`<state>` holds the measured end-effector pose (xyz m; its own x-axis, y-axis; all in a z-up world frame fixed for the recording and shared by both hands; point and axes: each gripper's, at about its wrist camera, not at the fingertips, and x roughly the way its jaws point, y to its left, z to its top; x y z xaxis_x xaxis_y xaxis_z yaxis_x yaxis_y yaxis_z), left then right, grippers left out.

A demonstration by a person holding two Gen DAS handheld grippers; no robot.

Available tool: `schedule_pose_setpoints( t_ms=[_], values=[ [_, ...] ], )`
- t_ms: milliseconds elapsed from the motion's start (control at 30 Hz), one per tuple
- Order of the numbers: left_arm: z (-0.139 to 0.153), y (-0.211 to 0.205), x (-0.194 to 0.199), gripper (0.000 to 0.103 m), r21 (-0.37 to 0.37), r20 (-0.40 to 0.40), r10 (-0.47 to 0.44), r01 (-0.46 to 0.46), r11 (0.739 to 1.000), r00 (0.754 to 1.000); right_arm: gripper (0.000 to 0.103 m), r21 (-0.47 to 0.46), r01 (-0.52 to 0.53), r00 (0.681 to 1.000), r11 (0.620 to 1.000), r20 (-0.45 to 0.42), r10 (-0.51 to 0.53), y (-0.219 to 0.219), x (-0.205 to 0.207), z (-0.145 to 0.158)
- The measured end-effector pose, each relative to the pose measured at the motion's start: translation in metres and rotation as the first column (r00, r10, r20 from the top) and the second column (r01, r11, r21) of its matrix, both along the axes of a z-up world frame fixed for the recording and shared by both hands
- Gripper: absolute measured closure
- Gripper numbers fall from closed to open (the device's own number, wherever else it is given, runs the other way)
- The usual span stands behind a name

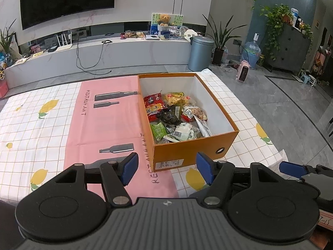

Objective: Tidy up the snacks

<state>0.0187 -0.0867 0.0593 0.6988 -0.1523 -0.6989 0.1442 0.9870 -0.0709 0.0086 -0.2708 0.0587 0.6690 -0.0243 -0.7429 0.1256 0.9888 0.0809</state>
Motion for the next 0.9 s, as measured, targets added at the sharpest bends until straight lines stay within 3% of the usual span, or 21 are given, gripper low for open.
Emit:
schedule_pose_setpoints(
  t_ms=[900],
  values=[
    [-0.0011, 0.0051, 0.0017, 0.028, 0.004, 0.001, 0.017, -0.017, 1.000, 1.000, 0.003, 0.008, -0.027, 1.000, 1.000, 0.006, 0.027, 0.0071, -0.0006, -0.0008]
  ],
)
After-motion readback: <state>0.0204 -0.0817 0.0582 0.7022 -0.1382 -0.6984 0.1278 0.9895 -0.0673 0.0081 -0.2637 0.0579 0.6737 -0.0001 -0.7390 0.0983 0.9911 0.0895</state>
